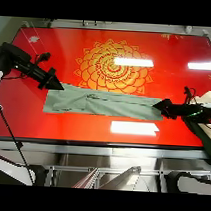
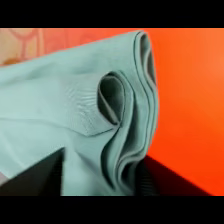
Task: Fold the shirts.
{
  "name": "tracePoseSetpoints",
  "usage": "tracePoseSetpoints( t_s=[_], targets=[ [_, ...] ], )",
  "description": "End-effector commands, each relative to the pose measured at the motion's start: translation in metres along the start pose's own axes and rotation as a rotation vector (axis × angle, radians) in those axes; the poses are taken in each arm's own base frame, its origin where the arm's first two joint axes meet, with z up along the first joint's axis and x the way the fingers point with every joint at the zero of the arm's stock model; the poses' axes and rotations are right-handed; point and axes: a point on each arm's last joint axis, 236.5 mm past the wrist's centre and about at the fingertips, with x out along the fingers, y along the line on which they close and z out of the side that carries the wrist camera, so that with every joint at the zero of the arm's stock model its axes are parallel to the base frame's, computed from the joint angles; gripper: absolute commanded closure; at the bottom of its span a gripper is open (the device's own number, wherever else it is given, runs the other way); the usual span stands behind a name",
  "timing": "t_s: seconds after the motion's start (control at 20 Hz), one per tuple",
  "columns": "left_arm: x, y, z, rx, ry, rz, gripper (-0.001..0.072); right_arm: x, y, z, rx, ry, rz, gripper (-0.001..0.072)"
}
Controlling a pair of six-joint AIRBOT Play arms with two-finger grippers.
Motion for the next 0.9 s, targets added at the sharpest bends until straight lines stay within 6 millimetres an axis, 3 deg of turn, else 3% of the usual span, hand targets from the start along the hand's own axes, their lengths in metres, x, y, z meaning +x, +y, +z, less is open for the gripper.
tracePoseSetpoints(
  t_s=[0.0, 0.05, 0.15, 0.3, 0.5, 0.7, 0.85],
  targets=[
    [0.029, -0.013, -0.008, 0.033, 0.06, 0.007, 0.0674, 0.015, 0.033, -0.013, -0.052, 0.083, 0.093, 0.0539],
    [0.038, -0.019, -0.007, 0.047, 0.067, 0.013, 0.0674, 0.012, 0.046, -0.012, -0.064, 0.09, 0.143, 0.0687],
    [0.057, -0.03, -0.001, 0.085, 0.058, 0.034, 0.0674, -0.008, 0.069, -0.011, -0.09, 0.115, 0.233, 0.0692],
    [0.109, -0.059, 0.018, 0.166, 0.014, 0.076, 0.0674, -0.065, 0.101, 0.001, -0.15, 0.099, 0.351, 0.0693],
    [0.193, -0.087, 0.01, 0.243, 0.089, 0.11, 0.0675, -0.135, 0.108, 0.026, -0.176, 0.016, 0.399, 0.0693],
    [0.261, -0.124, 0.003, 0.322, 0.167, 0.119, 0.0674, -0.146, 0.108, 0.023, -0.194, 0.031, 0.417, 0.0693],
    [0.296, -0.161, 0.001, 0.349, 0.186, 0.036, 0.0674, -0.148, 0.111, 0.016, -0.202, 0.058, 0.436, 0.0693]
  ],
)
